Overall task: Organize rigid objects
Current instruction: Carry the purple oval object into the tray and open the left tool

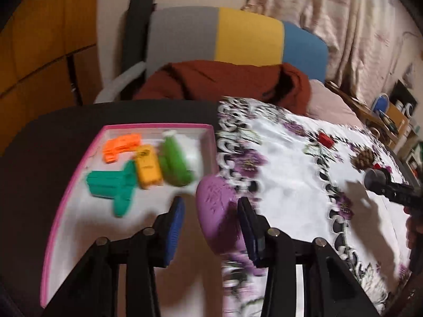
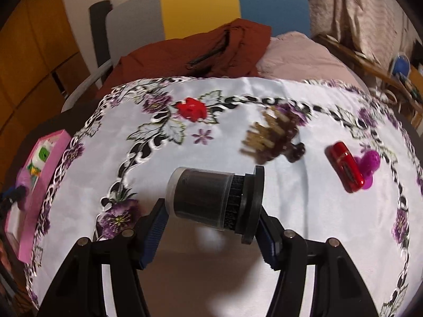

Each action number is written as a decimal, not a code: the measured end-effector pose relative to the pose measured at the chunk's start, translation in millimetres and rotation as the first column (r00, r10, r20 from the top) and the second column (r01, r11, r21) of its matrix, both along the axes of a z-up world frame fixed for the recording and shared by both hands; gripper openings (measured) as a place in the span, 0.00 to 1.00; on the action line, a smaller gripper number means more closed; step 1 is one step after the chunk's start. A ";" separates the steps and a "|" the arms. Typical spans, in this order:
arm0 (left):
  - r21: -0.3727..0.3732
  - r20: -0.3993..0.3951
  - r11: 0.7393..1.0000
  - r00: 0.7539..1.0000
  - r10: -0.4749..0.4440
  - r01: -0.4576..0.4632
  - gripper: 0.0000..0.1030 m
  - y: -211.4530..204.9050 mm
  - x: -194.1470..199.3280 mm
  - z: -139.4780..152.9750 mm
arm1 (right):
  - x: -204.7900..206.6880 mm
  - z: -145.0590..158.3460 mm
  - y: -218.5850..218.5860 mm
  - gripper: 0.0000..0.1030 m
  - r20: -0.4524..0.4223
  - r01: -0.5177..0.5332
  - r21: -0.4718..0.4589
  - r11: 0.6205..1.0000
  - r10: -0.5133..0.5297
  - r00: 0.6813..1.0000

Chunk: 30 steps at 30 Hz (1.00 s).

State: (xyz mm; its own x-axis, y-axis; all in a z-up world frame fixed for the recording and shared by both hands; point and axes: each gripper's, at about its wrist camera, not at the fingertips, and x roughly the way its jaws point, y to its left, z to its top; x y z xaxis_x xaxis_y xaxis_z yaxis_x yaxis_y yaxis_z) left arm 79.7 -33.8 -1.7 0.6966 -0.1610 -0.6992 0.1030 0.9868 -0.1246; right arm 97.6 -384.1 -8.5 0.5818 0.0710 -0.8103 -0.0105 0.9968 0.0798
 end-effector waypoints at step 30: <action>0.106 -0.083 0.994 0.996 0.012 -0.003 0.62 40.7 15.2 -25.5 | -16.0 14.8 44.7 0.61 0.046 -0.063 0.032 0.998 0.061 0.997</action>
State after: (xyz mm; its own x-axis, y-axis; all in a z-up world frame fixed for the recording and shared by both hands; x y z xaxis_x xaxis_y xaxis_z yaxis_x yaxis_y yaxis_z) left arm 95.0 7.0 -27.3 0.6357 -0.0783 -0.7680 0.0891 0.9956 -0.0277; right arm 81.5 -339.4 6.3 0.6109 0.1345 -0.7802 -0.0762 0.9909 0.1111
